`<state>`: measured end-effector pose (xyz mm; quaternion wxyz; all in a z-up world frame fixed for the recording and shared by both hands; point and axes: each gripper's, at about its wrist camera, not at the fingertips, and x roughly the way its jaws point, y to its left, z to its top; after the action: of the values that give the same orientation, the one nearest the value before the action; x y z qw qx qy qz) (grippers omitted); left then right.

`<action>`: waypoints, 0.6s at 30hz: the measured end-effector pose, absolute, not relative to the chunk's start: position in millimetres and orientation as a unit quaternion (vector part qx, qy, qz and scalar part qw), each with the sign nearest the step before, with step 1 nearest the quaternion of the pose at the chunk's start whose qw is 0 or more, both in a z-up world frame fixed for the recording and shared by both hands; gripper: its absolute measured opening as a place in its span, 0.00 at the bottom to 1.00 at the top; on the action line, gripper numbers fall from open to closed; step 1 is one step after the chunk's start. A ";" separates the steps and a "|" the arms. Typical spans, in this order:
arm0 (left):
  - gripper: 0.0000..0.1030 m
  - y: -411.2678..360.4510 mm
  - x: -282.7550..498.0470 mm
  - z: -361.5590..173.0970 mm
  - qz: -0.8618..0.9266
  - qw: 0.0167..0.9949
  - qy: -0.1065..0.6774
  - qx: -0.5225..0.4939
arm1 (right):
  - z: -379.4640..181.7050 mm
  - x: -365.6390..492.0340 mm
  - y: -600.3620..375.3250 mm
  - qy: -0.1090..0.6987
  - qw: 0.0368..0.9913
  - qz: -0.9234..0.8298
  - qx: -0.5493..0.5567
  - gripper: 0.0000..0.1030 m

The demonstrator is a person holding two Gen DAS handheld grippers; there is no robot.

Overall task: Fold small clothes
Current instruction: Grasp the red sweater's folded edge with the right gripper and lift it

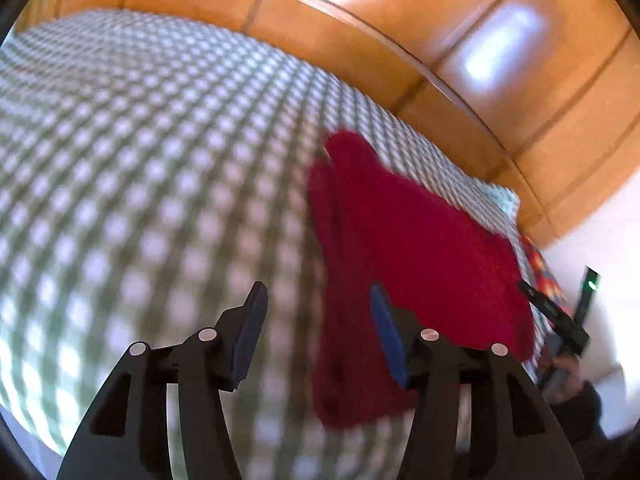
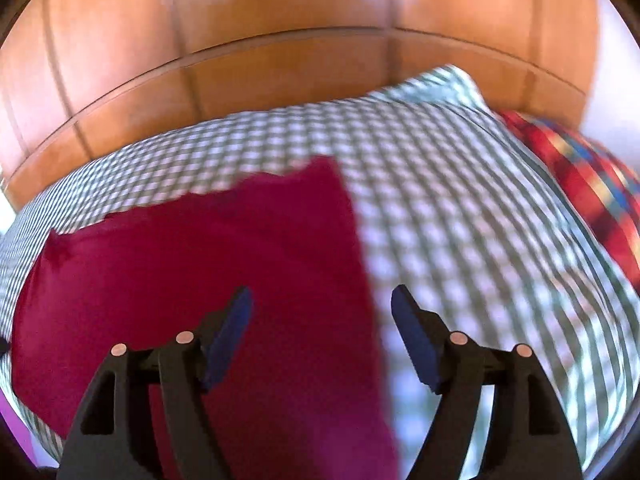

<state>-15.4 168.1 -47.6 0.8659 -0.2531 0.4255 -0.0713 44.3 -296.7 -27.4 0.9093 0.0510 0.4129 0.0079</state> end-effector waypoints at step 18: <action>0.22 153.2 -60.8 -51.2 -0.069 0.886 0.419 -0.184 | -30.2 -7.6 -376.8 0.427 0.886 0.041 0.175 0.71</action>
<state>-60.8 153.2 -51.2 0.8863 -0.1840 0.4193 -0.0690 -7.6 -376.8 -30.2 0.8864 0.1749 0.4266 0.0412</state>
